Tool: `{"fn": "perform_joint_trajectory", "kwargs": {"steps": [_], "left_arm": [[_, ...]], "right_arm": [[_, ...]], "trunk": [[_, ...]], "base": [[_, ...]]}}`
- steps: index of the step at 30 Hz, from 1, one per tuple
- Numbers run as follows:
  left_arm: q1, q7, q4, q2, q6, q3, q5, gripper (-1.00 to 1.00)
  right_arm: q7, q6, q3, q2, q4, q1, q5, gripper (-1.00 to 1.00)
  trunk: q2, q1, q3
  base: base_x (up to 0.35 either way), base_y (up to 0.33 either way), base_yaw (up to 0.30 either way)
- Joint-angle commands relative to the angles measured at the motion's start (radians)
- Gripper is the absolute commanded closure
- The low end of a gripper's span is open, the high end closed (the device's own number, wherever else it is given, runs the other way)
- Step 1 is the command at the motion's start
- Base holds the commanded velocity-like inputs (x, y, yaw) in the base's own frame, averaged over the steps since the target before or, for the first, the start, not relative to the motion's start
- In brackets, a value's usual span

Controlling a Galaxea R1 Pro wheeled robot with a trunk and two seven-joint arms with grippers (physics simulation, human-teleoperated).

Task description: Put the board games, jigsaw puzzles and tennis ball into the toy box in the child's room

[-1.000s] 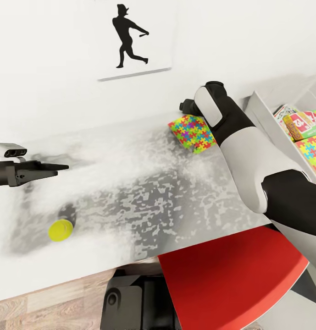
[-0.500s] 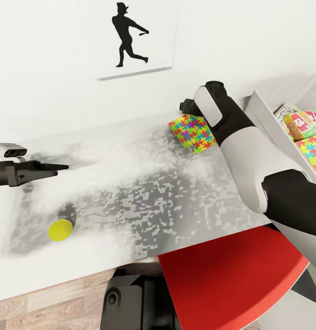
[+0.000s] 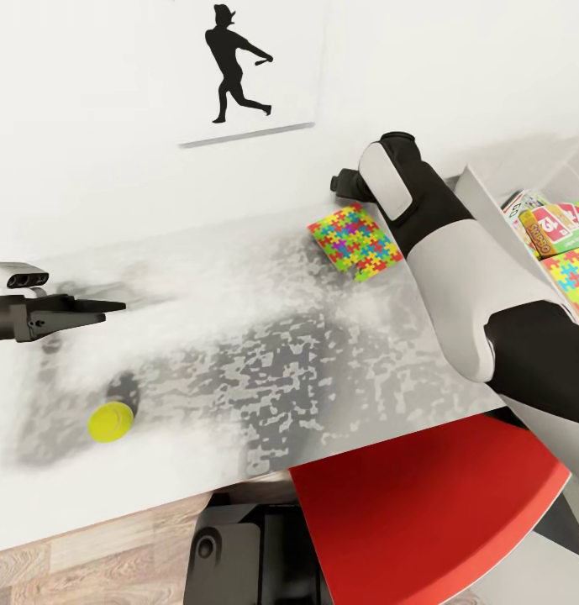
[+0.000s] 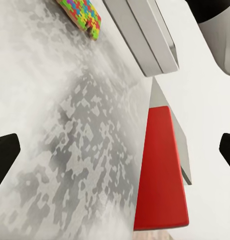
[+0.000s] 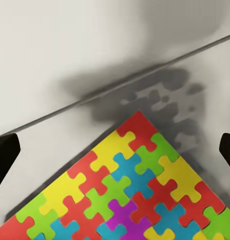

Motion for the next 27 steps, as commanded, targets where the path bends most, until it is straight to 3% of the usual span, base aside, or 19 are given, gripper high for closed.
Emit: {"fn": "perform_joint_trajectory", "kwargs": {"steps": [1, 27], "left_arm": [[0.0, -0.004, 0.0, 0.001, 0.011, 0.0, 0.0, -1.0], [0.0, -0.004, 0.0, 0.0, 0.011, -0.002, 0.0, -1.0]], "right_arm": [[-0.01, 0.001, 0.005, -0.001, -0.001, -0.001, -0.011, -1.0], [-0.006, 0.0, 0.005, -0.008, 0.001, 0.0, -0.011, -1.0]], "trunk": [[-0.002, 0.001, -0.001], [-0.002, 0.001, -0.031]], "base": [[0.0, 0.0, 0.0], [0.0, 0.0, 0.0]]}}
